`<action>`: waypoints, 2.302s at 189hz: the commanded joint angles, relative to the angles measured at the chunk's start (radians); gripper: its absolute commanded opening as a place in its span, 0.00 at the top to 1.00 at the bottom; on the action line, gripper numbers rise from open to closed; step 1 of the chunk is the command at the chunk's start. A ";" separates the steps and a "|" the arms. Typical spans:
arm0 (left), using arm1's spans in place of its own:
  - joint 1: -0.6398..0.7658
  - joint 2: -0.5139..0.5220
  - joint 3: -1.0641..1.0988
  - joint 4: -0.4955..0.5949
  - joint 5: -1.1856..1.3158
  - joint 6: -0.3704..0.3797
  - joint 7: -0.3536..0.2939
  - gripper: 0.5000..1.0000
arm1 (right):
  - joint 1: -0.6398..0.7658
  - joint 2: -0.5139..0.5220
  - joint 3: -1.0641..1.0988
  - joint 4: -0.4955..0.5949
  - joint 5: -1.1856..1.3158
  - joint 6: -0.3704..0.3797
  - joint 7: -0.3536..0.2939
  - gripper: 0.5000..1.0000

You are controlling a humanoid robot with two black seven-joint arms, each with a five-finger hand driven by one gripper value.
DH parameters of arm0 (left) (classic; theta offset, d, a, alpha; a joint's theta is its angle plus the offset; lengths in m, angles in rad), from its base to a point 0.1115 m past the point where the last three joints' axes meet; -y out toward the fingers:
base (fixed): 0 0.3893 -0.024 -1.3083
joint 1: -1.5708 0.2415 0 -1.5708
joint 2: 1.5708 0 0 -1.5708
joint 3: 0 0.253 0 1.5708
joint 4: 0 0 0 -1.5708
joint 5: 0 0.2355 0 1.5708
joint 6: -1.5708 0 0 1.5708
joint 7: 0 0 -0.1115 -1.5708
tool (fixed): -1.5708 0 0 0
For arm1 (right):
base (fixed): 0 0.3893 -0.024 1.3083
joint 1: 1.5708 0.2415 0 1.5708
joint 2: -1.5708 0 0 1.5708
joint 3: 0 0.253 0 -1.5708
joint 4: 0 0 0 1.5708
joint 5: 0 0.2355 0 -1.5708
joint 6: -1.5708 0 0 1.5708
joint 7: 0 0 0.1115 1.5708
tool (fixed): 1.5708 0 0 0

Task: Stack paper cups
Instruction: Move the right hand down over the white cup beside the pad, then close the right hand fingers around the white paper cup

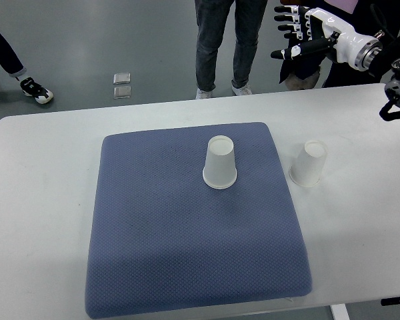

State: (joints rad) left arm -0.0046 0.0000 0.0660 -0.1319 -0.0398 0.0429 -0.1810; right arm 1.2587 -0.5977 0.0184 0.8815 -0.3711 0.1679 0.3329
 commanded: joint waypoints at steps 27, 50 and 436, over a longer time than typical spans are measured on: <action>0.000 0.000 0.000 0.000 0.000 0.000 0.000 0.00 | 0.108 -0.149 -0.069 0.128 -0.365 0.209 0.005 0.17; 0.000 0.000 0.000 0.000 0.000 0.000 0.000 0.00 | 0.125 -0.197 -0.069 0.189 -0.531 0.249 0.005 0.17; 0.000 0.000 0.000 0.000 0.001 0.000 0.000 0.00 | -0.185 -0.066 -0.110 0.112 -1.198 -0.139 0.011 0.20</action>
State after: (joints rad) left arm -0.0046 0.0000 0.0660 -0.1319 -0.0399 0.0429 -0.1810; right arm 1.0798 -0.6769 -0.0927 1.0116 -1.5678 0.0427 0.3436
